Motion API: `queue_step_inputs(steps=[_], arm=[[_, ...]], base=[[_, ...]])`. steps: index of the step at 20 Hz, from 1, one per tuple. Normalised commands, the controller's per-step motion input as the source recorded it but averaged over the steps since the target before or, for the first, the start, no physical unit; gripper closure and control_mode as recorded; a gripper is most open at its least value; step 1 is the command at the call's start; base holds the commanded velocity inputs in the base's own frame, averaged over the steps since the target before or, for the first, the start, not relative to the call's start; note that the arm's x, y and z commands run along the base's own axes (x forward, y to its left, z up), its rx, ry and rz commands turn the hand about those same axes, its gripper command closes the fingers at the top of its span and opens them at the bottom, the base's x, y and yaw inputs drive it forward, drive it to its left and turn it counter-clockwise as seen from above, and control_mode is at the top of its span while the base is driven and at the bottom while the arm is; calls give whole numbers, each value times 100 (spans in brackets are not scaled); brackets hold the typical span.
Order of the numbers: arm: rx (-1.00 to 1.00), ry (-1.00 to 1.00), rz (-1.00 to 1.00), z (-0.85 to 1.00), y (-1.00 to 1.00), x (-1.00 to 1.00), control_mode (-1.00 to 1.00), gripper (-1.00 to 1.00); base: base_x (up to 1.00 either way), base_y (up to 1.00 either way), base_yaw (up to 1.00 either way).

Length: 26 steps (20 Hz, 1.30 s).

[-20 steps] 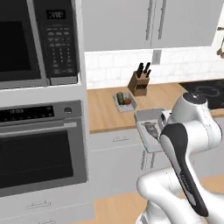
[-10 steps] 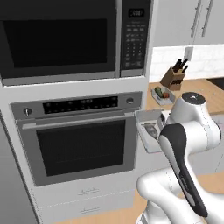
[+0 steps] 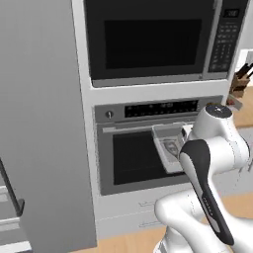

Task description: Take the meat container that has the fish and place it on the second highest rack of the freezer. Then take the vegetable container that has the bell pepper and cucumber and place it on the highest rack of the freezer.

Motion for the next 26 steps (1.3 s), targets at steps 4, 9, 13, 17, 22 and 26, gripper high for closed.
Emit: queue_step_inputs(steps=[4, 9, 13, 17, 22, 26], arm=[[0, 0, 0, 0, 0, 0, 100, 100], [0, 0, 0, 0, 0, 0, 100, 100], [0, 0, 0, 0, 0, 0, 100, 100], [0, 0, 0, 0, 0, 0, 100, 100], [0, 0, 0, 0, 0, 0, 100, 100], [0, 0, 0, 0, 0, 0, 100, 100]], base=[[-6, 100, 29], [-1, 100, 39], [0, 100, 38], [14, 93, 26], [22, 81, 19], [62, 16, 5]])
